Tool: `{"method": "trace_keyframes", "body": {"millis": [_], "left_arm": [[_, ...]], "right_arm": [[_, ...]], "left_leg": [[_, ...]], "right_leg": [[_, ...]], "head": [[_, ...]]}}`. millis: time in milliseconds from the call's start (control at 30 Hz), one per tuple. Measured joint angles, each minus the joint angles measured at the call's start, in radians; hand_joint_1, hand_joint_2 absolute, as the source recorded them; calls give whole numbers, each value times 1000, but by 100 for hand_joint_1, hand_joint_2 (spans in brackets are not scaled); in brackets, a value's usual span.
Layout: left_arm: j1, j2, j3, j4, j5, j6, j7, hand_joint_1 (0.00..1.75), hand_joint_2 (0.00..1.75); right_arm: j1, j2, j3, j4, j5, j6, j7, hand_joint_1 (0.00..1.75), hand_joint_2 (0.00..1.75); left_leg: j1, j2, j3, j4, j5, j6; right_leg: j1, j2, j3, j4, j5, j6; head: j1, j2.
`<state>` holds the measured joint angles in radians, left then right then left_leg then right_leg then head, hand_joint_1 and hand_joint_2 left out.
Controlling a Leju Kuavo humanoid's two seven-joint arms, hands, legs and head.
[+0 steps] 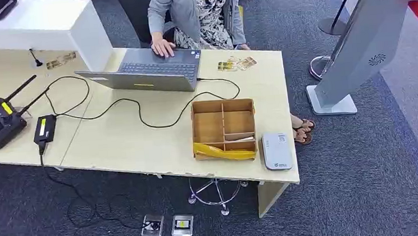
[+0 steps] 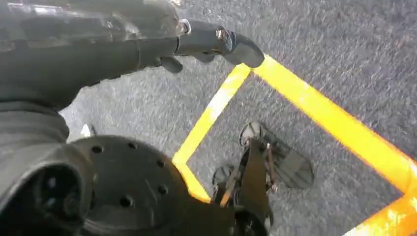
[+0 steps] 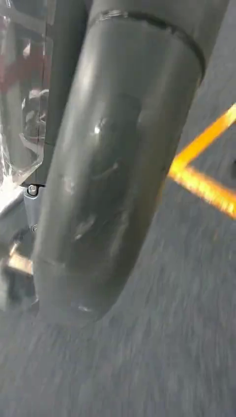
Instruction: Pass the card to the sensor for recognition and then transmit it.
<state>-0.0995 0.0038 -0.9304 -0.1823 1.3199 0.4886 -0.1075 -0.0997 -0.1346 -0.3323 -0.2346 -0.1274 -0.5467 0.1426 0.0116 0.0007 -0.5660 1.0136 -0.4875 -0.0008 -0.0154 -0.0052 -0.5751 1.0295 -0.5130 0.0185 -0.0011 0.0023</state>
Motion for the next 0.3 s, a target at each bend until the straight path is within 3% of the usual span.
{"method": "trace_keyframes", "body": {"millis": [133,300], "left_arm": [[0,10,11,0,-29,-85,14,0,0],[0,16,18,1,-17,-80,-5,0,0]], "right_arm": [[3,73,-52,19,-16,21,-61,0,0],[5,106,-79,34,29,25,-128,0,0]], "left_leg": [[0,0,1,0,0,0],[-1,0,1,0,0,0]], "right_leg": [[0,0,1,0,0,0],[-1,0,1,0,0,0]], "head": [[0,0],[0,0]]}}
